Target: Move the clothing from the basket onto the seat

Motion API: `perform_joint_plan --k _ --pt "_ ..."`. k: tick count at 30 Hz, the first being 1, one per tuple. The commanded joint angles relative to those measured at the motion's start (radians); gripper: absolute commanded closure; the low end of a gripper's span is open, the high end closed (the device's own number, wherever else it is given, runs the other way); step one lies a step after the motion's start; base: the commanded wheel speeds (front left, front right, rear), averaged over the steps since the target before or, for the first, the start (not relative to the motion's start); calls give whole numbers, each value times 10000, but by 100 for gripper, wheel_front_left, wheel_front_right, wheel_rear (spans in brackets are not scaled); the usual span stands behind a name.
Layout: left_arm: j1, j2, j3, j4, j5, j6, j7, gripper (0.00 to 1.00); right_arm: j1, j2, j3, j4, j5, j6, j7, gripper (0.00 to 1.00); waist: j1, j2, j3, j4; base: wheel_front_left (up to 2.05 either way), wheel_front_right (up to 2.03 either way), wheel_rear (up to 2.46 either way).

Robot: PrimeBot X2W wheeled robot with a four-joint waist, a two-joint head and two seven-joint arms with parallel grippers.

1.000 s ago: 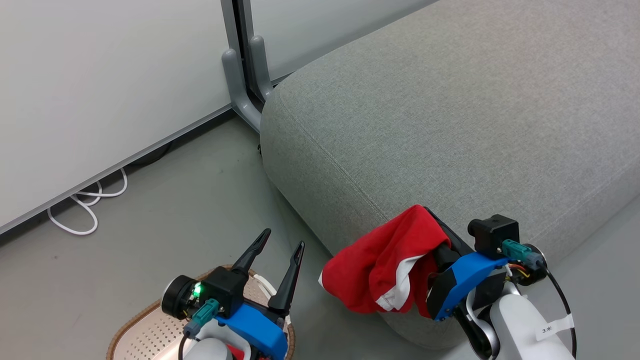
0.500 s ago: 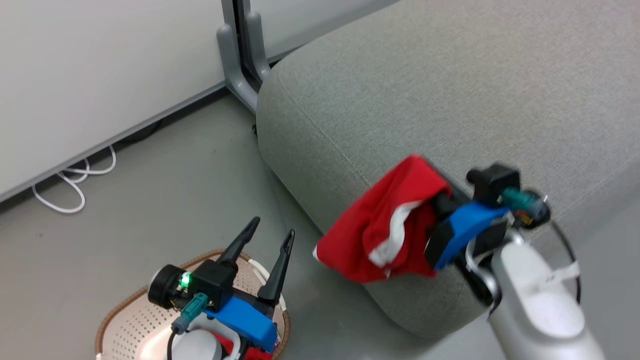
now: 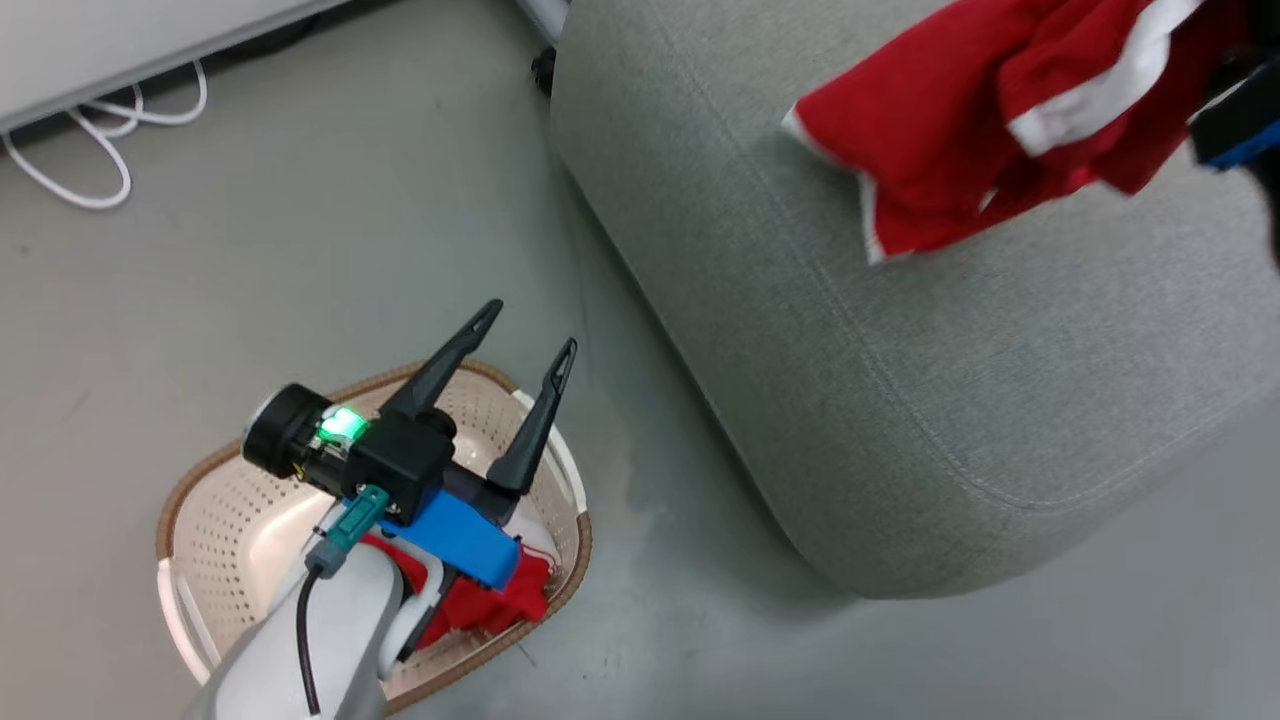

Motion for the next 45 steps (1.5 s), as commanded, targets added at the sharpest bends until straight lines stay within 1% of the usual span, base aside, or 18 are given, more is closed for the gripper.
perform_joint_plan --k 1,6,9,13,18,22,25,34,35,36,37,38,45 --pt "-339 193 -32 -72 52 -22 -29 0 -429 -214 -278 96 21 1 -76 100 -1 -1 1066 563 0 0 0" --pt "-1044 633 -198 -339 137 -22 -29 0 -1210 -913 -1312 387 83 1 -254 100 -1 -1 2049 1011 0 0 0" --pt "-1351 899 -230 -548 193 -20 -19 0 -1432 -1188 -1899 733 -9 1 -425 100 -1 -1 2554 1196 0 0 0" --pt "-1635 1165 -281 -832 222 -20 31 0 -1369 -1136 -2565 1509 -95 1 -751 100 -1 -1 3012 1413 0 0 0" --pt "-1846 1314 -319 -1176 276 53 167 0 -1132 -979 -3234 2636 -352 1 -1260 100 -1 -1 3514 1640 0 0 0" --pt "-1802 1472 -259 -1473 306 159 261 0 -1073 -798 -3484 3435 -404 1 -1676 100 -1 -1 3766 1639 0 0 0" --pt "-1669 1597 -294 -1593 285 159 372 0 -1120 -735 -3514 3926 -503 1 -1951 100 -1 -1 3783 1598 0 0 0" --pt "-1507 1660 -335 -1727 139 242 453 0 -1450 -642 -3191 4873 -625 1 -2346 100 -1 -1 3565 1404 0 0 0" --pt "-1507 1666 -350 -1733 126 246 457 0 -1487 -630 -3139 4923 -616 1 -2367 92 -1 -1 3543 1383 0 0 0" --pt "-1509 1673 -363 -1734 116 251 468 0 -1523 -631 -3053 4972 -627 1 -2376 67 -1 -1 3528 1364 0 0 0" --pt "-1505 1678 -377 -1734 109 257 457 0 -1554 -647 -2988 5018 -627 1 -2401 27 -1 -1 3515 1350 0 0 0" --pt "-1512 1681 -395 -1730 101 262 468 0 -1585 -676 -2930 5056 -612 1 -2424 0 -1 -1 3507 1342 0 0 0" --pt "-1645 1641 -490 -1643 55 254 421 0 -1617 -894 -2728 5292 -494 1 -2472 0 -1 -1 3443 1374 0 0 0"
